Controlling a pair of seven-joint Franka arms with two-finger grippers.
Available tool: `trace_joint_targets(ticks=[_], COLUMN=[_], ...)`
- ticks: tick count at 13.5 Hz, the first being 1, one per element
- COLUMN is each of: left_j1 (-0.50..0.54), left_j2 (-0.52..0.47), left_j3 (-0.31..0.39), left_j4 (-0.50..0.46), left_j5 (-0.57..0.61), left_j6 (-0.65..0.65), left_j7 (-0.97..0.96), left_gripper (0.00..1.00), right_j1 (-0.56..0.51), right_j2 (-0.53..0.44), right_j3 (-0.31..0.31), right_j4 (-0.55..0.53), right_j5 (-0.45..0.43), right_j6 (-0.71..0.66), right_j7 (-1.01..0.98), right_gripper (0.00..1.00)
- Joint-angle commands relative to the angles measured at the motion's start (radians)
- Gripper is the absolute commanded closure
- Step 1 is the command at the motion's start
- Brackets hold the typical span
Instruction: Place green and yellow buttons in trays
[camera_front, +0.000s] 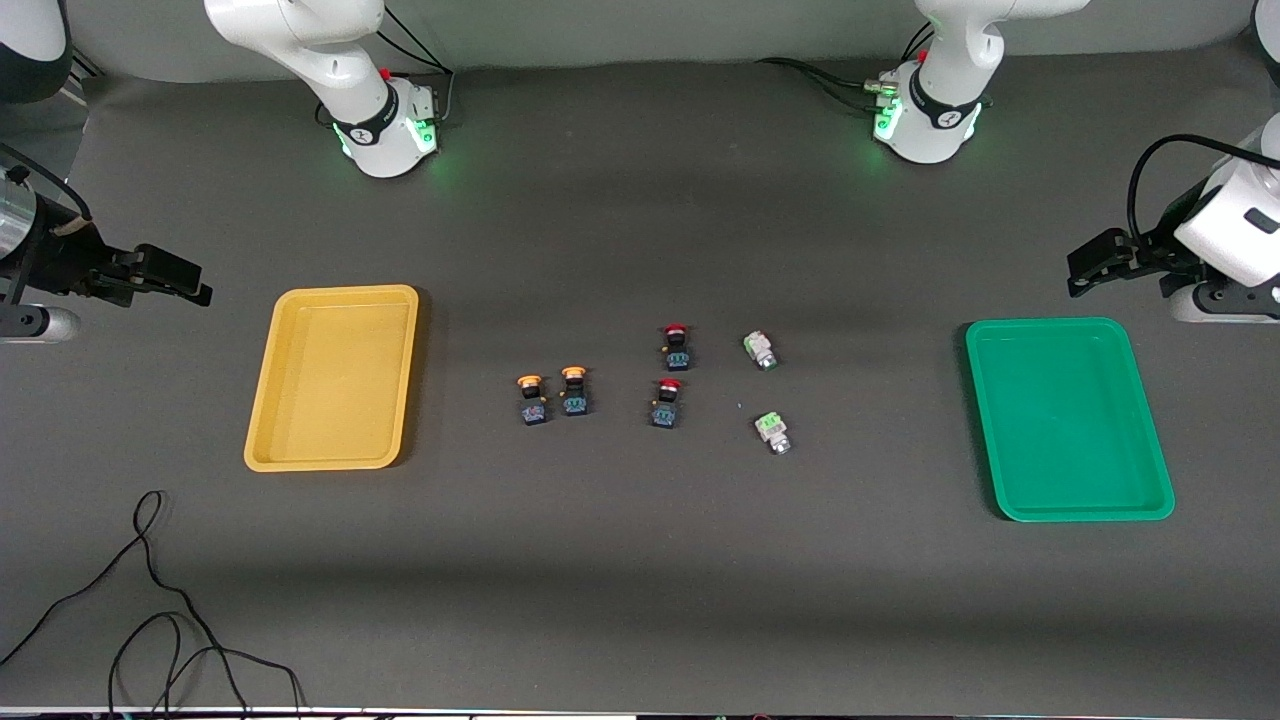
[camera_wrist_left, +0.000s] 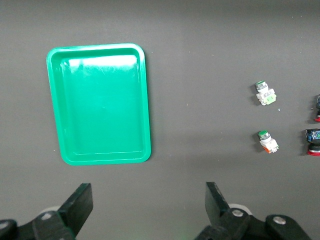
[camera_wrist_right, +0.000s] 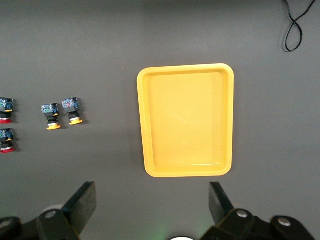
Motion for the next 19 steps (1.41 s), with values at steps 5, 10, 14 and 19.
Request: trace_joint_targets(ticks=[5, 10, 14, 19], left_j1=[-0.016, -0.093, -0.232, -0.468], left_j2=[-0.040, -0.092, -0.125, -0.074], left_j3=[-0.001, -0.066, -0.103, -0.106], left_j4=[-0.057, -0.181, -0.276, -0.282], left_j5=[-0.006, -0.010, -0.073, -0.107], left_j6=[0.003, 0.047, 0.144, 0.274], left_j7=[-0.043, -0.357, -0.672, -1.009], left_gripper=[0.00, 0.00, 0.00, 0.00], right_j1=[0.026, 0.118, 0.230, 0.322], right_j2=[0.013, 0.018, 0.068, 0.178], right_j3=[0.007, 0.008, 0.008, 0.008], right_j4=[0.022, 0.022, 0.024, 0.001], right_j5=[0.021, 0.041, 0.041, 0.070], right_j6=[-0.001, 0.023, 0.075, 0.152], right_j7=[0.007, 0.166, 0.361, 0.497], right_gripper=[0.00, 0.00, 0.00, 0.00])
